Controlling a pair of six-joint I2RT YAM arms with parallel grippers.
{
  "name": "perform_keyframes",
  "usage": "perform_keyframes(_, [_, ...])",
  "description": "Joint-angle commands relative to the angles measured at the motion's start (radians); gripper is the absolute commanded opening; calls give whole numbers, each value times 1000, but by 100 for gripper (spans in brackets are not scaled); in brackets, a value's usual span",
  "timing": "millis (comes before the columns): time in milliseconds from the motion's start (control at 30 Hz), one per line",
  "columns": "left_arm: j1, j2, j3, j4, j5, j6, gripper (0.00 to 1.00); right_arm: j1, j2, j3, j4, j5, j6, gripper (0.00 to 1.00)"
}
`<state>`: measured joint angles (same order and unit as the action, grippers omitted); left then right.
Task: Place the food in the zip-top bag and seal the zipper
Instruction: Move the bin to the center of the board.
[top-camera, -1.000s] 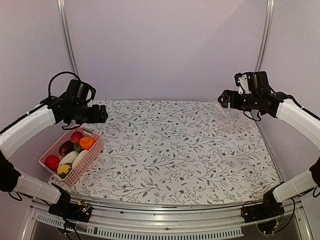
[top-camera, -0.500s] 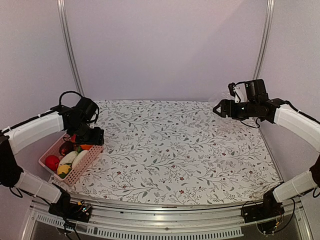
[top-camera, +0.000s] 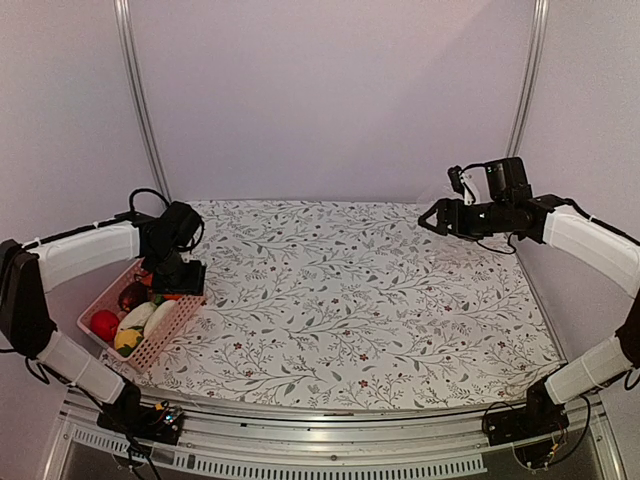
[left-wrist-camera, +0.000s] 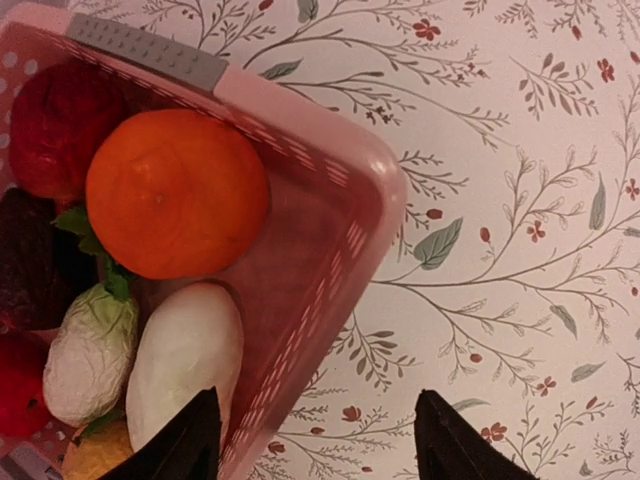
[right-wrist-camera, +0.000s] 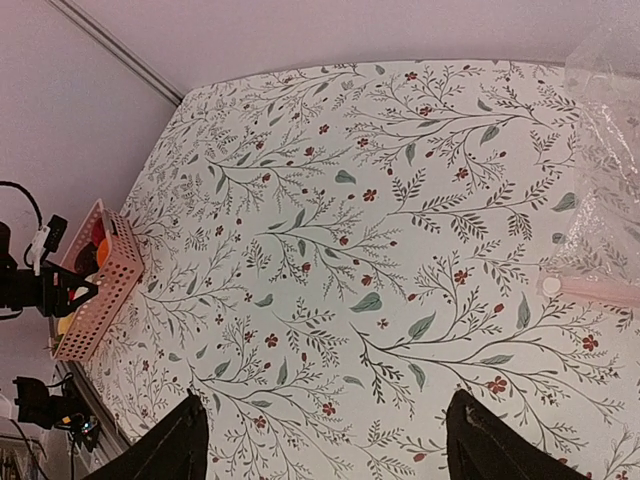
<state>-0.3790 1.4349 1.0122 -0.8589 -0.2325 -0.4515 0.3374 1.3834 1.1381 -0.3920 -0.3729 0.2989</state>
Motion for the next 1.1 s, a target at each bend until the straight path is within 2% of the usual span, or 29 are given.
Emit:
perform_keyframes(0, [41, 59, 7, -15, -14, -26, 62, -4, 19, 27, 10, -34, 3, 80])
perform_keyframes(133, [47, 97, 24, 0, 0, -14, 37, -4, 28, 20, 16, -38, 12, 79])
perform_keyframes(300, [46, 149, 59, 32, 33, 3, 20, -4, 24, -4, 28, -42, 23, 77])
perform_keyframes(333, [44, 163, 69, 38, 45, 5, 13, -4, 22, -7, 30, -41, 24, 77])
perform_keyframes(500, [8, 259, 185, 54, 103, -1, 0, -4, 18, -15, 33, -35, 26, 77])
perform_keyframes(633, [-53, 364, 321, 71, 150, -25, 0, -3, 20, -12, 35, -23, 24, 77])
perform_keyframes(767, [-136, 537, 532, 72, 195, -71, 0, -4, 29, -9, 38, -16, 20, 76])
perform_keyframes(867, [-181, 685, 741, 71, 224, -138, 0, -4, 43, -1, 39, -17, 20, 76])
perform_keyframes(1000, [-207, 908, 1101, 52, 262, -223, 0, -5, 70, 27, 21, -8, 19, 75])
perform_keyframes(1067, [-208, 1014, 1263, 22, 297, -259, 6, -6, 87, 46, 5, -5, 17, 74])
